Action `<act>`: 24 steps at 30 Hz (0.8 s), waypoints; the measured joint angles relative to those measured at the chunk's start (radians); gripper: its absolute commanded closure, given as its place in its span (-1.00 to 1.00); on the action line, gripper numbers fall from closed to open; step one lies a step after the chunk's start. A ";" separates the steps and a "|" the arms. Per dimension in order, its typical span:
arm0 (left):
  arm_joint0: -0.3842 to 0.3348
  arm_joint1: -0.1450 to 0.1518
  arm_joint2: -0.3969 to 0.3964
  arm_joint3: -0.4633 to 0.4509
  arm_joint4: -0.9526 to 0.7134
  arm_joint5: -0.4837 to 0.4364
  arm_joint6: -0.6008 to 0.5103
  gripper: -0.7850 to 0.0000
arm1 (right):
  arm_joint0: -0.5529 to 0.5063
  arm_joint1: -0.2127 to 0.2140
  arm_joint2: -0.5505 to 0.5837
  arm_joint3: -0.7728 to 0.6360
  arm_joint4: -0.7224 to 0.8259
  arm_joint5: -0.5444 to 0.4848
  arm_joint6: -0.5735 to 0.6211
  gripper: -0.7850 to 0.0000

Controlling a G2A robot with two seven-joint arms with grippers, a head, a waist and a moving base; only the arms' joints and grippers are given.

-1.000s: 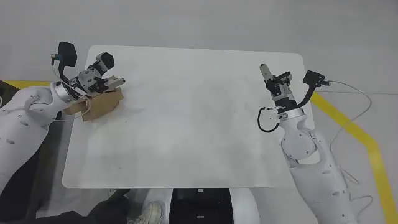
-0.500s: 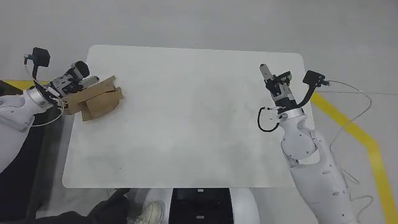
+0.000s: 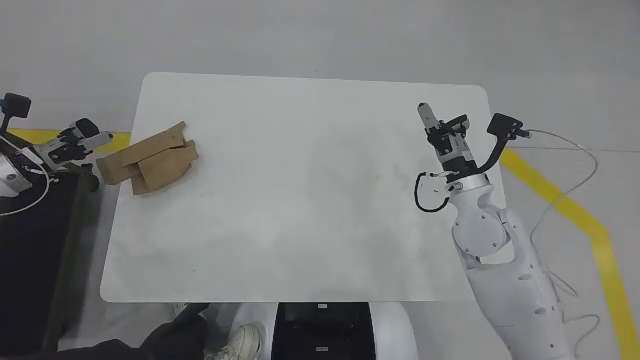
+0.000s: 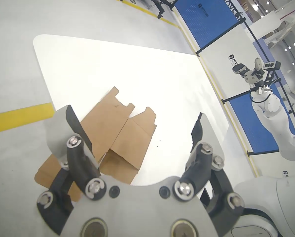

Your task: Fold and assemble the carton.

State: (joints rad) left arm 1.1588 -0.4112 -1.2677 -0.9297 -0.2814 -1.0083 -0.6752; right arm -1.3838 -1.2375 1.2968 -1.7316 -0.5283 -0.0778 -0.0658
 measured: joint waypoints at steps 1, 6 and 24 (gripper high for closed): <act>0.000 0.000 0.000 0.000 0.000 0.000 0.000 -1.00 | 0.000 0.000 0.000 0.000 0.000 0.000 0.000 -1.00; 0.000 0.000 0.000 0.000 0.002 0.000 0.002 -1.00 | 0.000 0.000 0.000 0.000 0.000 0.000 0.000 -1.00; 0.015 0.006 -0.031 0.095 0.002 0.157 -0.093 -1.00 | 0.000 0.000 0.000 0.000 0.000 0.000 0.000 -1.00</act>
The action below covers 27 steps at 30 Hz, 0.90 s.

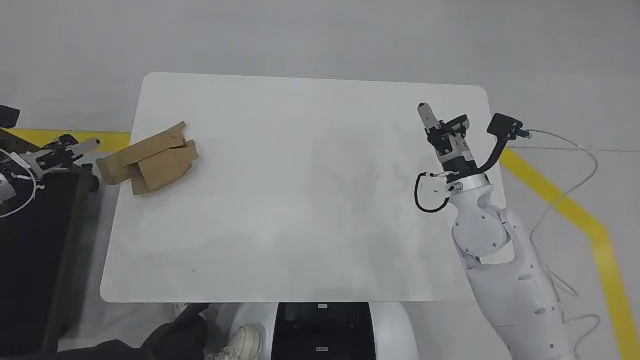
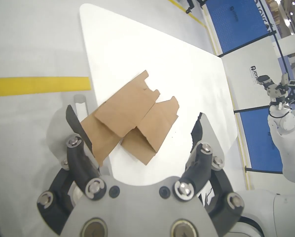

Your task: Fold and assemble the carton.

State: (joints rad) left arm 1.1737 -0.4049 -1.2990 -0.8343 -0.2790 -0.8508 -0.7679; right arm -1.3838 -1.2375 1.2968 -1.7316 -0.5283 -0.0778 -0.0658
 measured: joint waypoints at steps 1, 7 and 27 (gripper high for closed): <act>0.000 -0.001 0.000 0.009 -0.010 0.008 -0.015 -1.00 | 0.000 0.000 0.000 0.000 0.000 0.000 0.000 -1.00; -0.034 -0.015 0.021 0.049 -0.064 0.122 -0.153 -1.00 | 0.000 0.000 0.000 0.000 0.000 0.000 0.000 -1.00; -0.259 -0.132 0.172 0.221 0.017 0.367 -0.233 0.25 | 0.000 0.000 0.000 0.000 0.000 0.000 0.000 -1.00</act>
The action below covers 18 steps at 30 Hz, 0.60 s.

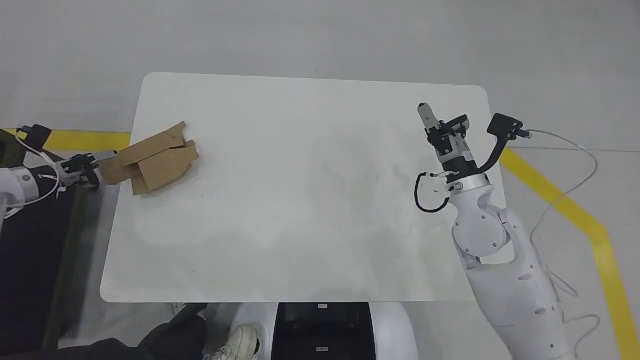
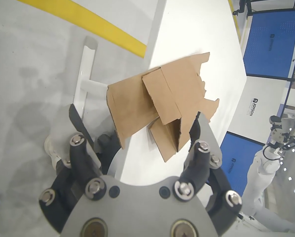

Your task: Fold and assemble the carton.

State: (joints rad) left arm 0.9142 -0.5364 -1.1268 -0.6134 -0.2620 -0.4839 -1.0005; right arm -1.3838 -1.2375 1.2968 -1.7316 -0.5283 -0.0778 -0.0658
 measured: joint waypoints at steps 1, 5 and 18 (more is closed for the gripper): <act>-0.009 -0.005 0.004 0.012 0.003 0.001 0.000 0.34 | 0.000 0.000 0.000 0.000 0.000 0.000 0.000 -1.00; -0.048 -0.023 0.019 0.066 0.018 0.001 -0.011 0.47 | 0.000 0.000 0.000 0.000 0.000 0.000 0.000 -1.00; -0.126 -0.060 0.035 0.175 0.043 -0.037 -0.048 1.00 | 0.000 0.000 0.000 0.000 0.000 0.000 0.000 -1.00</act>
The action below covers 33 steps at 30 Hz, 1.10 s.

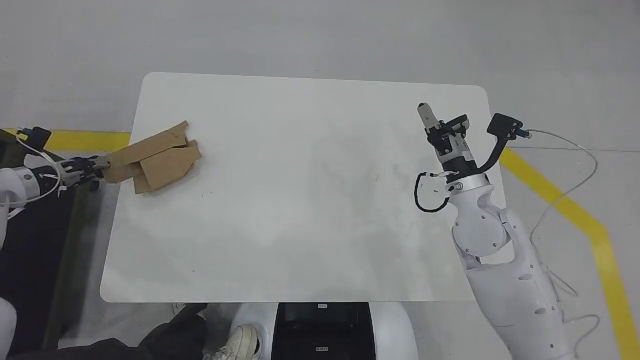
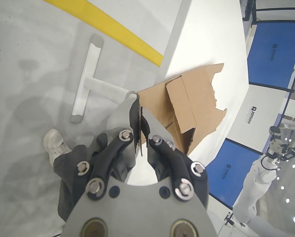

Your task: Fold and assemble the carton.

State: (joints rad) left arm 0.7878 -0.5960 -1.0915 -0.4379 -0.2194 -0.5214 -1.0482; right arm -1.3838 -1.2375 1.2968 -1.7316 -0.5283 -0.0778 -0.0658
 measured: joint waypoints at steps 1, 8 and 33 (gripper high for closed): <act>-0.004 -0.001 -0.003 0.007 -0.003 -0.007 -0.003 1.00 | 0.000 0.000 0.000 0.000 0.000 0.000 0.000 -1.00; -0.024 0.007 -0.055 0.052 -0.101 -0.100 -0.111 1.00 | 0.000 0.000 0.000 0.000 0.000 0.000 0.000 -1.00; 0.153 0.087 -0.266 -0.474 -0.588 0.136 -0.388 1.00 | 0.000 0.000 0.000 0.000 0.000 0.000 0.000 -1.00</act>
State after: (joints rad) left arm 0.9407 -0.5085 -1.3580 -0.9119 -0.8077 -0.3851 -1.4359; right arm -1.3838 -1.2375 1.2968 -1.7316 -0.5283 -0.0778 -0.0658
